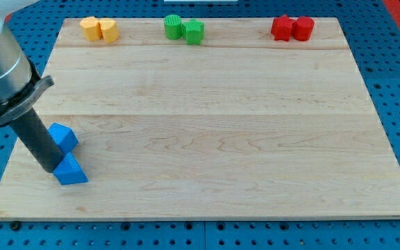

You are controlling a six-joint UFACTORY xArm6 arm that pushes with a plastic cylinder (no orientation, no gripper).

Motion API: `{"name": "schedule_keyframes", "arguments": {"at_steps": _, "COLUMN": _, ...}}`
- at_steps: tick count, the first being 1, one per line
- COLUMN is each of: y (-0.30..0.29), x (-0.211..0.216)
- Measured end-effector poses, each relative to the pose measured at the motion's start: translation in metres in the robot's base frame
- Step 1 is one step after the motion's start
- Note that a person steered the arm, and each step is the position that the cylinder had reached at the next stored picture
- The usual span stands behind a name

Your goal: Slightly move the blue triangle towards the bottom left side of the board

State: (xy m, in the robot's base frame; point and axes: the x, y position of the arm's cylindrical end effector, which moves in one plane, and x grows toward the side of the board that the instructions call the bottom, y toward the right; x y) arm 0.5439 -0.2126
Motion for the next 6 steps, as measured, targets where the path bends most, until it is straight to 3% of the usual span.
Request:
{"name": "schedule_keyframes", "arguments": {"at_steps": 3, "y": -0.026, "x": 0.0}}
{"name": "schedule_keyframes", "arguments": {"at_steps": 5, "y": -0.014, "x": 0.034}}
{"name": "schedule_keyframes", "arguments": {"at_steps": 6, "y": 0.006, "x": -0.003}}
